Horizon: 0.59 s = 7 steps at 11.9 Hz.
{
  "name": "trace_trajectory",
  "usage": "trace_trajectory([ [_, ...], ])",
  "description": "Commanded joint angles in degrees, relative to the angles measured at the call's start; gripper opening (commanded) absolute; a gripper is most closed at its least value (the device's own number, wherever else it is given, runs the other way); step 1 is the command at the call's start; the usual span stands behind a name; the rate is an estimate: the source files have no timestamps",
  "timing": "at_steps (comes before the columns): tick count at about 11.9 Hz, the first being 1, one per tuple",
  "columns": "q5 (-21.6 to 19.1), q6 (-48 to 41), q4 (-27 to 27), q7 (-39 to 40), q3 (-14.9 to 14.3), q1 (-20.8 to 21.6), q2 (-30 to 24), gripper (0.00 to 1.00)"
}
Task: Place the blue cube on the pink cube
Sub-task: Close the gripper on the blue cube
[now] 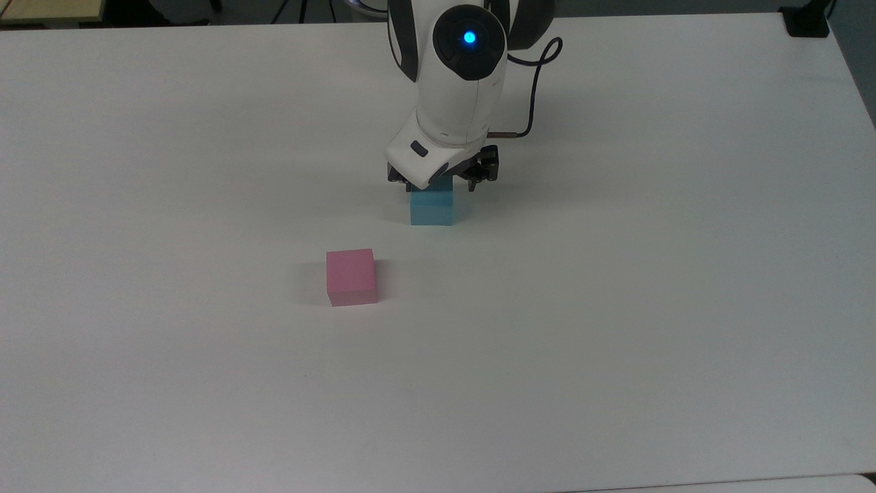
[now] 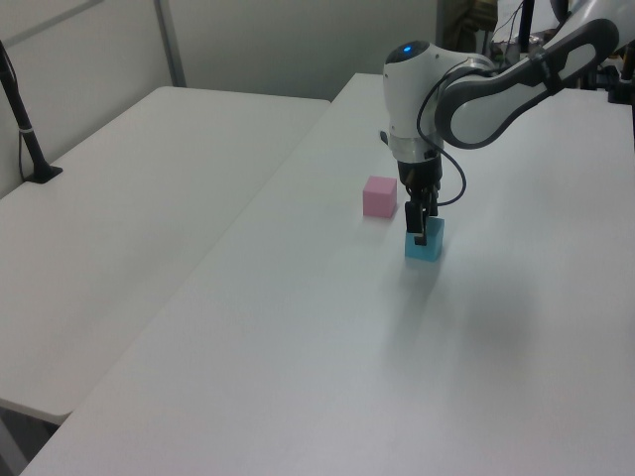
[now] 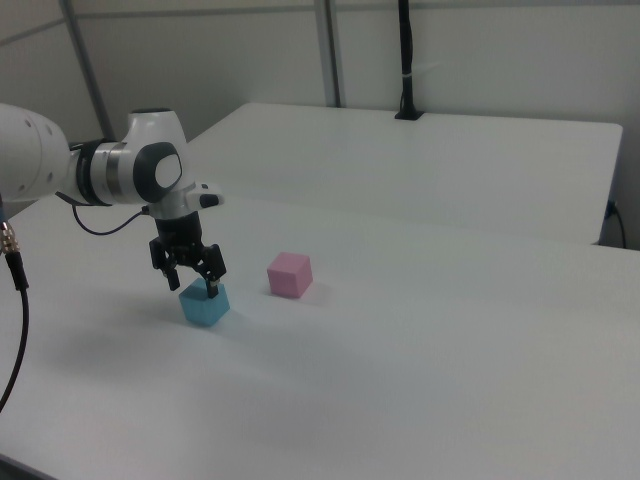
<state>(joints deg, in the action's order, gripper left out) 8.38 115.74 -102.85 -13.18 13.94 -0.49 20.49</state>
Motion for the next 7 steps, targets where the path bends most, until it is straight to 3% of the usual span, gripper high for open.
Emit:
trace_trajectory([
  [1,1.63,0.98,-0.24,-2.03,0.65,-0.47,1.39,1.00],
  [3,1.64,0.98,-0.15,-2.03,0.65,-0.47,1.57,1.00],
  [5,1.81,1.07,-0.15,-2.03,0.65,-0.47,2.18,0.89],
  [7,2.95,1.15,-0.07,-2.12,0.65,-0.47,2.98,0.49],
])
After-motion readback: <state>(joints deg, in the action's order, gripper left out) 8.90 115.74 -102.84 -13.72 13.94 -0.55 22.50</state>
